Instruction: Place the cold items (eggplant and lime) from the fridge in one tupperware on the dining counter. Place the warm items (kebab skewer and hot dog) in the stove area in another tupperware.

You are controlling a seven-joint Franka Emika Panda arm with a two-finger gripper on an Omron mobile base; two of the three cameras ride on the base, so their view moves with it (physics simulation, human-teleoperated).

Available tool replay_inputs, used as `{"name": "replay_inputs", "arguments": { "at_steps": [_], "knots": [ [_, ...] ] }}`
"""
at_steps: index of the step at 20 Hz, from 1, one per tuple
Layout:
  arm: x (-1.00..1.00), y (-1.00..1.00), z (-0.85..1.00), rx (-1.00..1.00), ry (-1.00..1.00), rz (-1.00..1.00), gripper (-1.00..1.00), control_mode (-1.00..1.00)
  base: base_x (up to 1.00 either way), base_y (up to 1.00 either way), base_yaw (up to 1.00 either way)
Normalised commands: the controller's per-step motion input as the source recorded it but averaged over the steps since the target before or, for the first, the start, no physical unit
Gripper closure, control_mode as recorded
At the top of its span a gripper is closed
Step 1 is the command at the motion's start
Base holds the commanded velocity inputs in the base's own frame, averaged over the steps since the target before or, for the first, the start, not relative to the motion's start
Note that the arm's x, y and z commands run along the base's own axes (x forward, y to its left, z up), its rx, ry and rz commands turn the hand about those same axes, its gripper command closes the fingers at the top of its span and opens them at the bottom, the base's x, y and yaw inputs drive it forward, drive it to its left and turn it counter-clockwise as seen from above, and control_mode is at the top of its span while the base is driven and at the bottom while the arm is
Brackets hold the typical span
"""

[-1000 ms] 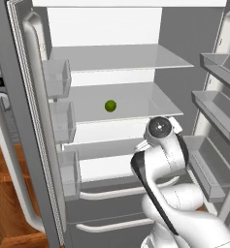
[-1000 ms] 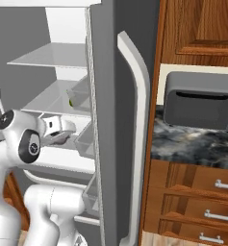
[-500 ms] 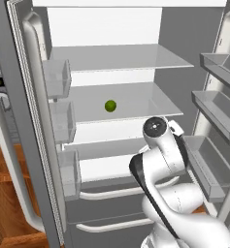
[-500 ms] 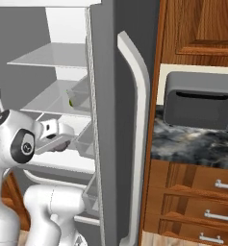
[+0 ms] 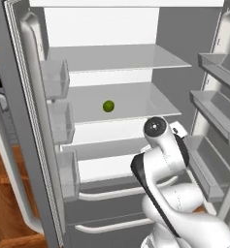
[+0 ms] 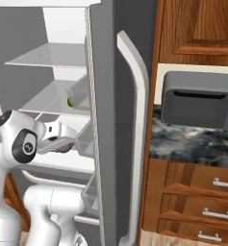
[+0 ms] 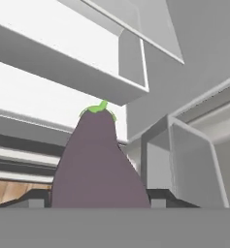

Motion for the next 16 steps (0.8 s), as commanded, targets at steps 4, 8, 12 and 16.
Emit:
{"name": "replay_inputs", "arguments": {
  "at_steps": [4, 8, 12, 16],
  "knots": [
    [0.00, 0.00, 0.00, 0.00, 0.00, 0.00, 1.00, 1.00, -0.30, 0.15, -0.26],
    [0.00, 0.00, 0.00, 0.00, 0.00, 0.00, 1.00, 1.00, -0.41, 0.31, -0.37],
    [0.00, 0.00, 0.00, 0.00, 0.00, 0.00, 1.00, 1.00, -0.62, 0.52, -0.40],
    [0.00, 0.00, 0.00, 0.00, 0.00, 0.00, 1.00, 1.00, -0.69, 0.40, -0.44]
  ]
}}
